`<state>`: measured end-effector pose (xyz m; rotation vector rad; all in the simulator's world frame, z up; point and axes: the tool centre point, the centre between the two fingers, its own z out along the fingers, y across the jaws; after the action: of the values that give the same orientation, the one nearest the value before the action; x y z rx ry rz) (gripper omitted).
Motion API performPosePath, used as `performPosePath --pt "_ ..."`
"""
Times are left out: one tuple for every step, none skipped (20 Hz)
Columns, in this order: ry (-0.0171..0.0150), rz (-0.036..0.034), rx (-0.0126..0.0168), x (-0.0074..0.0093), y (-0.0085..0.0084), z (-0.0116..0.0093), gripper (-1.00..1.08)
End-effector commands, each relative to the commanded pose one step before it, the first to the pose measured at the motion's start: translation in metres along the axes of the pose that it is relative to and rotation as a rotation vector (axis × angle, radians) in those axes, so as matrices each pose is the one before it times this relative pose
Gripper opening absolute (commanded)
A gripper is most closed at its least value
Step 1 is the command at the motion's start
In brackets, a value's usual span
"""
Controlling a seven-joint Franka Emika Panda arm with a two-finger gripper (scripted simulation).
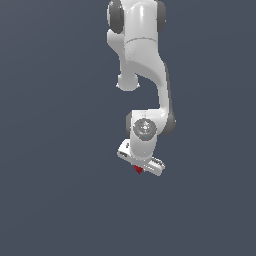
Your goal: Pick up the object and move it to a goal position.
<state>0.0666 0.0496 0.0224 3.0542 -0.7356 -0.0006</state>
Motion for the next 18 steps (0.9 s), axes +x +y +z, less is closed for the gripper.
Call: performPosePath --pt "0.00031 -0.00008 0.00021 0.00012 -0.00012 -0.00015 -1.00" --pt "0.00000 0.00000 0.00000 0.00000 0.00000 0.00000 -1.00" --pt "0.00000 0.00000 0.00000 0.00000 0.00000 0.00000 -1.00" --pt "0.00000 0.00000 0.00000 0.00000 0.00000 0.00000 -1.00" --pt "0.00000 0.00000 0.00000 -0.00011 0.00006 -0.00005 -1.00" --pt "0.00000 0.00000 0.00000 -0.00009 0.00010 0.00000 -1.00" --pt "0.00000 0.00000 0.00000 -0.00027 0.00030 -0.00001 -1.00" --pt "0.00000 0.00000 0.00000 -0.00045 0.00050 -0.00002 -1.00" --pt "0.00000 0.00000 0.00000 -0.00063 0.00071 -0.00003 -1.00" --pt "0.00000 0.00000 0.00000 -0.00081 0.00091 -0.00004 -1.00" --pt "0.00000 0.00000 0.00000 -0.00099 0.00112 -0.00005 -1.00" --pt "0.00000 0.00000 0.00000 -0.00118 0.00133 -0.00006 -1.00" --pt "0.00000 0.00000 0.00000 -0.00137 0.00155 -0.00007 -1.00" --pt "0.00000 0.00000 0.00000 -0.00157 0.00177 -0.00008 -1.00" --pt "0.00000 0.00000 0.00000 -0.00177 0.00200 -0.00010 -1.00" --pt "0.00000 0.00000 0.00000 -0.00197 0.00223 -0.00011 -1.00" --pt "0.00000 0.00000 0.00000 -0.00218 0.00247 -0.00012 -1.00" --pt "0.00000 0.00000 0.00000 -0.00240 0.00272 -0.00013 -1.00"
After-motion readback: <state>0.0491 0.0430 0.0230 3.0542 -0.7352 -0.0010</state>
